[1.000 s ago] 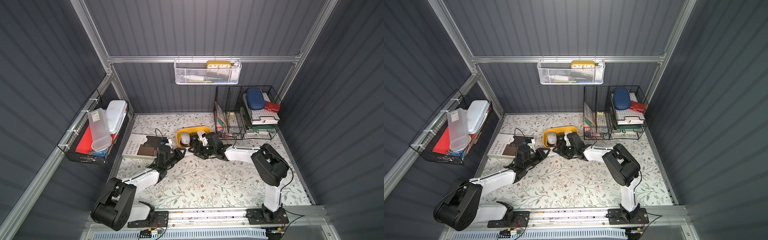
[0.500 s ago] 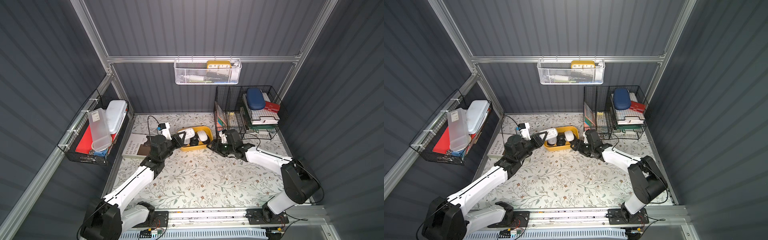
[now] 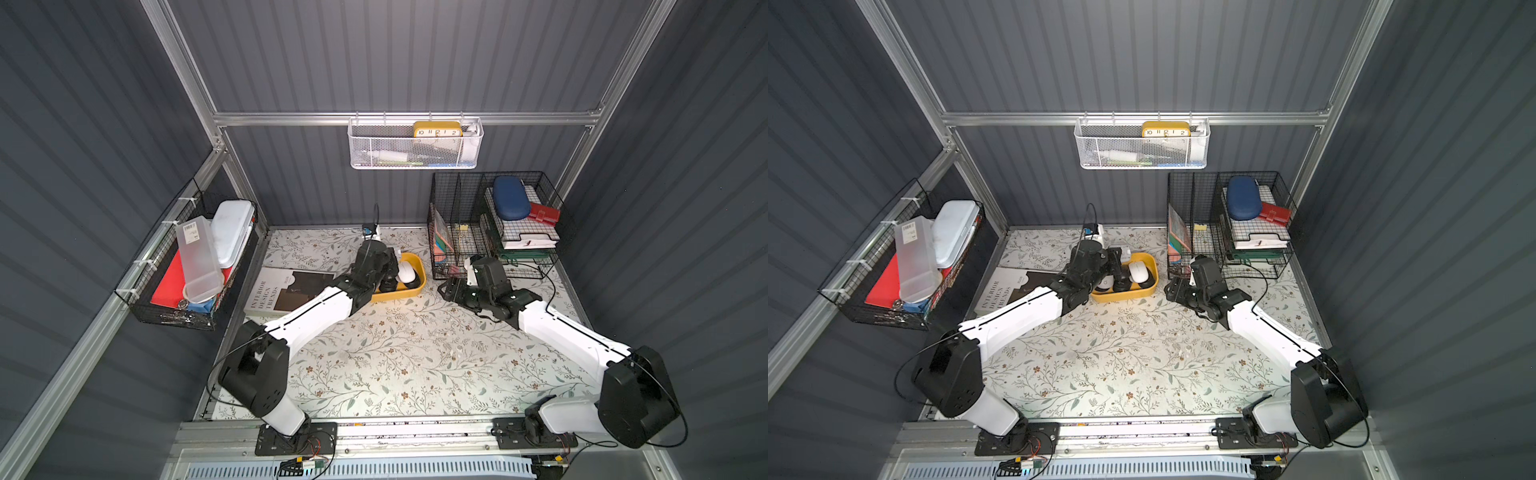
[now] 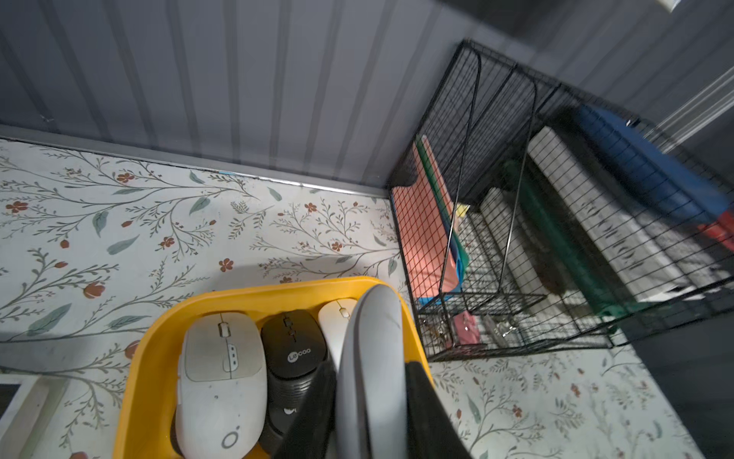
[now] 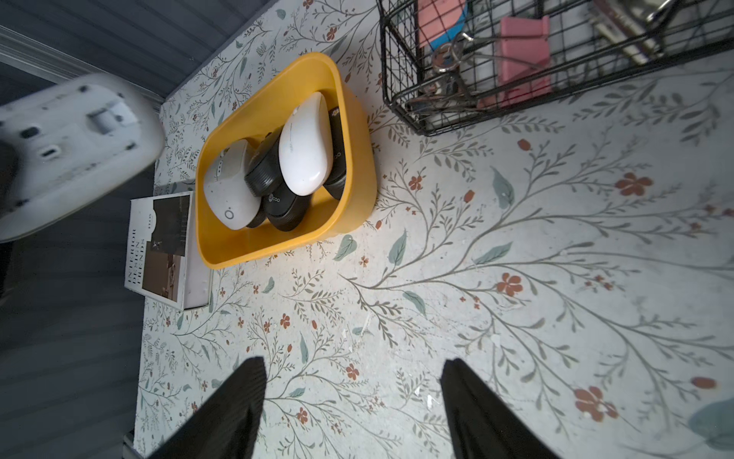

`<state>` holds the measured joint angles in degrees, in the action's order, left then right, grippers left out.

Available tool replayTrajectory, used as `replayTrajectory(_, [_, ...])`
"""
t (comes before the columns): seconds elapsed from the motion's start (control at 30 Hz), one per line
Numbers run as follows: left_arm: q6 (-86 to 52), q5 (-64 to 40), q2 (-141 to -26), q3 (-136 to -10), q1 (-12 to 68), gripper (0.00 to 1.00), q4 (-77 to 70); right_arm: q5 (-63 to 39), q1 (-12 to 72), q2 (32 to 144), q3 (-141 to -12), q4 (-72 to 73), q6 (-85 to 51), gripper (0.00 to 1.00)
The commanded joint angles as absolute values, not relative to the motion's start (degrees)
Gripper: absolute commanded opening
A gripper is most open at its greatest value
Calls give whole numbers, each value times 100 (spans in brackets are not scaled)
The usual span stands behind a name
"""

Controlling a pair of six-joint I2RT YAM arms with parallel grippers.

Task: Put the mouse in the storage box
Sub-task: Place the mouse in the storage box.

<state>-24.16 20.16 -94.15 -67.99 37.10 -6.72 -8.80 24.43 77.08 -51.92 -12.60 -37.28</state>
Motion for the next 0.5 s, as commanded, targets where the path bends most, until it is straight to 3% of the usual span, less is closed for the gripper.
replayTrajectory(0.0, [-1884,2784,-9636,-7126,3818,5,-312,-572,2399,7476,-5115,-1557,-3530,75])
replayTrajectory(0.47, [-695,4829,-11298,-8051,4652,3,-64,393,2364,5776,-4325,-1398,-3454,83])
